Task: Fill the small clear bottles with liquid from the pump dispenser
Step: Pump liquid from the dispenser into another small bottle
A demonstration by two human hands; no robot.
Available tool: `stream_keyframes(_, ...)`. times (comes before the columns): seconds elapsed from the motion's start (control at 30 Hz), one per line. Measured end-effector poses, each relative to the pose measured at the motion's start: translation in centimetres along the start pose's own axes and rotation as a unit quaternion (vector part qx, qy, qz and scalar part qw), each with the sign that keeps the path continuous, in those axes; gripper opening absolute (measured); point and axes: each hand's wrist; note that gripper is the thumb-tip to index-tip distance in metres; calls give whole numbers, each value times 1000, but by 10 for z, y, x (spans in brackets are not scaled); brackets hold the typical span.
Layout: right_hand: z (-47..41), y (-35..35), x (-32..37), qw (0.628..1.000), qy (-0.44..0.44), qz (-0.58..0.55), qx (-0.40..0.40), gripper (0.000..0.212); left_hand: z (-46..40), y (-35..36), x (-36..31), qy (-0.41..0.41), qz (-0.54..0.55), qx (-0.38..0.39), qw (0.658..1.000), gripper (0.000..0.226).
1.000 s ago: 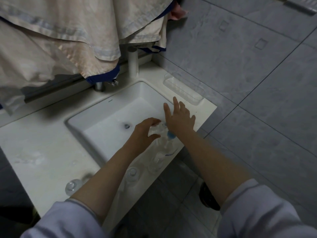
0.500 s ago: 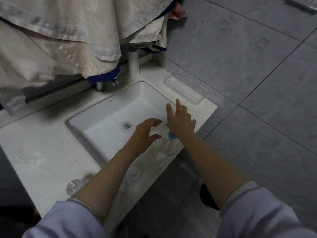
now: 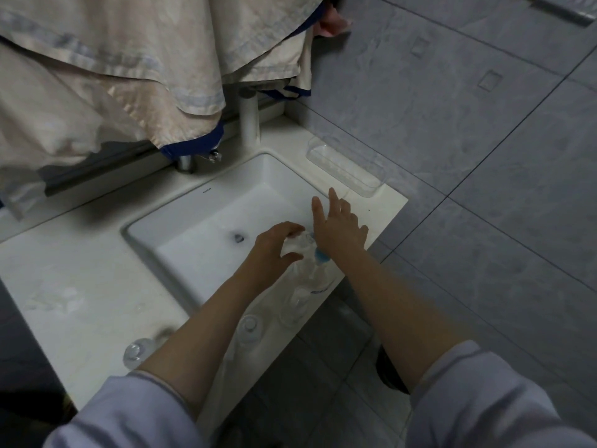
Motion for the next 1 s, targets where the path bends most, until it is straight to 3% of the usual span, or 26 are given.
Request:
stream_keyframes(0.2,-1,0,1,1000,6,13,20,71,1,1,6,2,4,0,1000,45)
stream_keyframes(0.37,1,-6,4,999,-26,-3,-29,72,2,0,9,-9,28,1,1000,46)
stream_keyframes(0.67,3,-3,3,1000,-1,18,16,71,3,0,5,2,-1,8,1000,45)
stream_keyframes(0.8,-1,-9,7,1000,-25,18,-8,69,-2,-1,-1,-15,-1,13,1000,47)
stream_keyframes(1.0,3,0,1,1000,18,0,24,69,-2,2,2,-6,-6,7,1000,45)
Point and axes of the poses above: each hand's wrist, its own z-axis away from the middle knuckle, its own y-axis out of the palm, x = y × z, and after that the axes turned 1 degree about -z, right-handed
